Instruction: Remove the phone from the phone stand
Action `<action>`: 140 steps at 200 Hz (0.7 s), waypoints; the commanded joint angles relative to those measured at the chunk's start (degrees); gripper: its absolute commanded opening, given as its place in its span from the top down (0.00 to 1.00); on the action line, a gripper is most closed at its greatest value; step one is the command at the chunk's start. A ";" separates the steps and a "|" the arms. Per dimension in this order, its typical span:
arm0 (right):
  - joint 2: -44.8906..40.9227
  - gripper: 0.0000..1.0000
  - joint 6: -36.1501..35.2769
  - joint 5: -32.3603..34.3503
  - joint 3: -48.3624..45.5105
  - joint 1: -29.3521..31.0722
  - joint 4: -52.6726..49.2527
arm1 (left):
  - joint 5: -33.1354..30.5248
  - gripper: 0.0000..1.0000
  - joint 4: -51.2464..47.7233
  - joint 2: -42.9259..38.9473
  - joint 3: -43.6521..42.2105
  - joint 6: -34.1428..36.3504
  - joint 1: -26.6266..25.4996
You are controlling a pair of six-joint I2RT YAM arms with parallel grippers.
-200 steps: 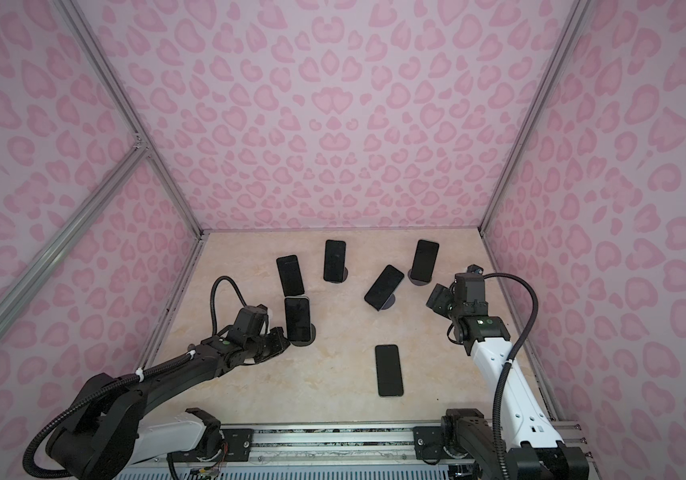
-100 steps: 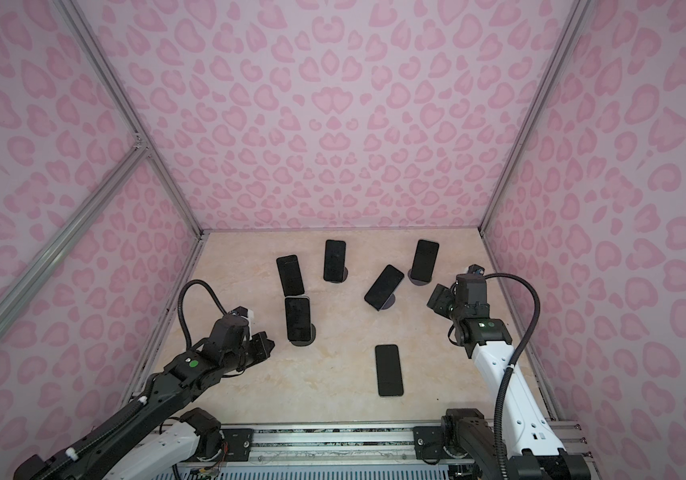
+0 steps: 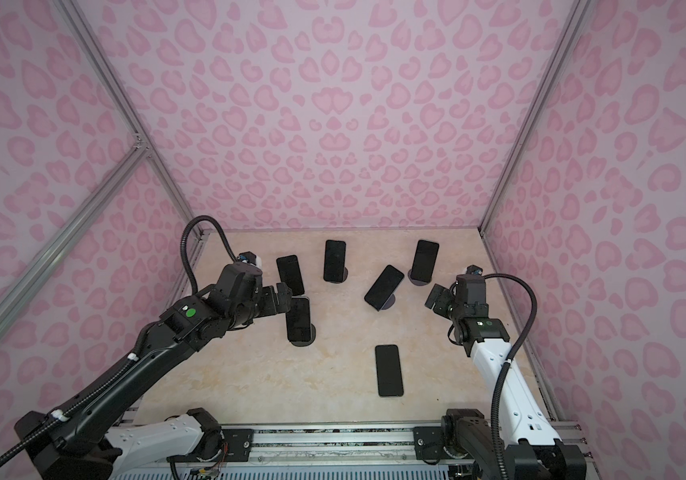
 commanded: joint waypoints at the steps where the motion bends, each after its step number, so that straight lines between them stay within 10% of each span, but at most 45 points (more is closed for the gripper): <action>1: -0.57 0.02 -0.74 -0.77 -0.98 -0.67 1.79 | -6.38 0.02 -3.65 4.95 3.68 1.33 -2.12; 140: 0.59 0.02 -0.30 -3.38 -3.08 -1.65 4.51 | -10.40 0.01 -2.04 19.54 6.29 -4.00 -5.43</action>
